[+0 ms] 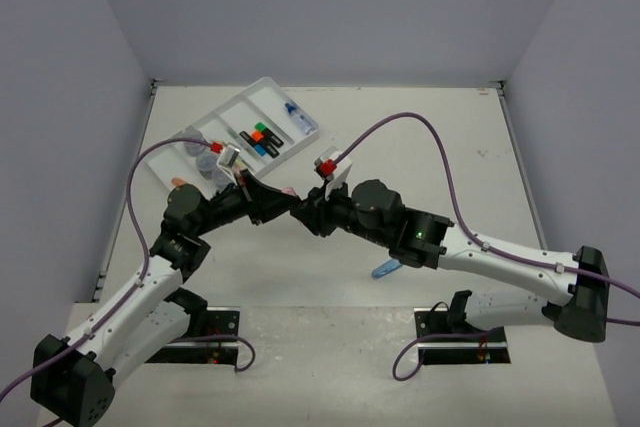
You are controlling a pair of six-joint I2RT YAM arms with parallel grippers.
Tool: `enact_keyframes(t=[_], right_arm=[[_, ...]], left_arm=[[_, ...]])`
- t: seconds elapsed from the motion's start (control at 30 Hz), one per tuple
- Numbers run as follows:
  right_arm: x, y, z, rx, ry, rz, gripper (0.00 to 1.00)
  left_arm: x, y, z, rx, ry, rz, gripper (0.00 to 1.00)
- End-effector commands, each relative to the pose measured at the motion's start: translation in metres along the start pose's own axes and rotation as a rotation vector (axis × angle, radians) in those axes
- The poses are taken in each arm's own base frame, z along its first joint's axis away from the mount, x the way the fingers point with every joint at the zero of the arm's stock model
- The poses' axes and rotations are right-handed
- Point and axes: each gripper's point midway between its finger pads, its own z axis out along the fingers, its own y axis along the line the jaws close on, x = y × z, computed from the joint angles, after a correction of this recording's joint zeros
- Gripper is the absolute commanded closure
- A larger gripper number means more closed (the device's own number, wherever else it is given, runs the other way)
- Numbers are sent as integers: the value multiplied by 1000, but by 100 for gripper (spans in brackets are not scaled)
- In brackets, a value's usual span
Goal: Sort the stationery into containers
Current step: Pick up the stationery from the center of the board, then place the stationery in the storage box.
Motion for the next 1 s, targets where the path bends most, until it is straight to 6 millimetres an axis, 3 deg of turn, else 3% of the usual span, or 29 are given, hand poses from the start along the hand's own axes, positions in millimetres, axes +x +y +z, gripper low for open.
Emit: enact_keyframes(t=[0.0,0.1,0.13,0.2,0.27,0.33,0.43,0.53,0.63,0.8,0.87,0.97], right_arm=[[-17,11,1,-38,-79,26,81],[-8,-3,-5,24,-85,75,23],[0,-12,-8,72,-67,98,12],[23,-45,-23,239,-37,171,1],[37,-76,-47,382,-31,215,1],[51,-91,-62,430,-25,252,1],[55,-102,-84,434,-66,266,1],[52,-113,-102,441,-113,270,1],[52,-117,-110,435,-126,260,1],[63,-117,-112,420,-84,223,1],[64,-117,-112,416,-78,219,1],[64,-113,-110,395,-64,208,1]], left_arm=[[-37,-2,5,-94,-115,91,100],[-50,42,-5,-385,-163,40,100],[-62,87,-20,-638,-229,30,100],[-95,121,-63,-1012,-327,48,100],[-104,155,-103,-1296,-316,42,100],[-125,193,-146,-1511,-338,9,100],[-139,236,-190,-1682,-366,-72,100],[-149,277,-221,-1791,-371,-178,100],[-169,297,-232,-1814,-404,-220,100],[-161,345,-227,-1770,-332,-291,100],[-154,355,-228,-1773,-325,-317,100],[-140,372,-232,-1804,-288,-355,81]])
